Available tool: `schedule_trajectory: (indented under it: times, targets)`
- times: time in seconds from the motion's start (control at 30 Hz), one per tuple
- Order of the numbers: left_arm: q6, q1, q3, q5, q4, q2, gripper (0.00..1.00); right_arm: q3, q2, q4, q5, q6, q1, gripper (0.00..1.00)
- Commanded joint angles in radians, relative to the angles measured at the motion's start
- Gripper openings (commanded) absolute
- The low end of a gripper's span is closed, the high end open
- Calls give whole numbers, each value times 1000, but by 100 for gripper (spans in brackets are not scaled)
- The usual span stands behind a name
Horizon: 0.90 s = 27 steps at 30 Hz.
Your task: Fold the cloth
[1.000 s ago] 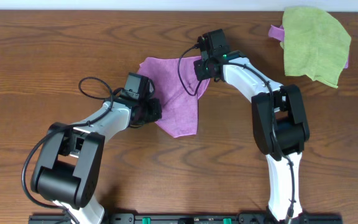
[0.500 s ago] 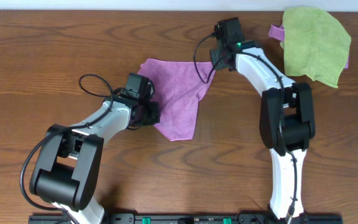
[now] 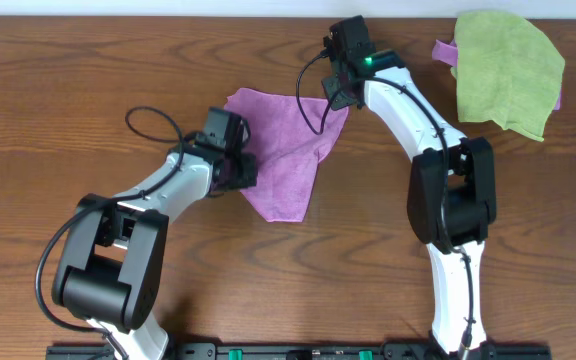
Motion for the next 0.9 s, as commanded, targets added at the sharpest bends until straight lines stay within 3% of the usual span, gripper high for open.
schedule_trajectory:
  times: [0.0,0.3,0.63,0.73,0.87]
  targets:
    - [47,6,90,-24,-26,-2,6,70,11,-34,24,18,-1,1]
    - [108,5,230,8,-120,-28,6,159,-38,-250,-67,121,1,1]
    - [152,8,238,-19,-256,-194,6,141,-285,-483,-114,193,14,1]
    - [152,8,236,-56,-383,-273,6,50,-423,-469,-110,203,35,1]
    - [149,8,162,-71,-422,-396,6,-187,-614,-373,-103,219,50,1]
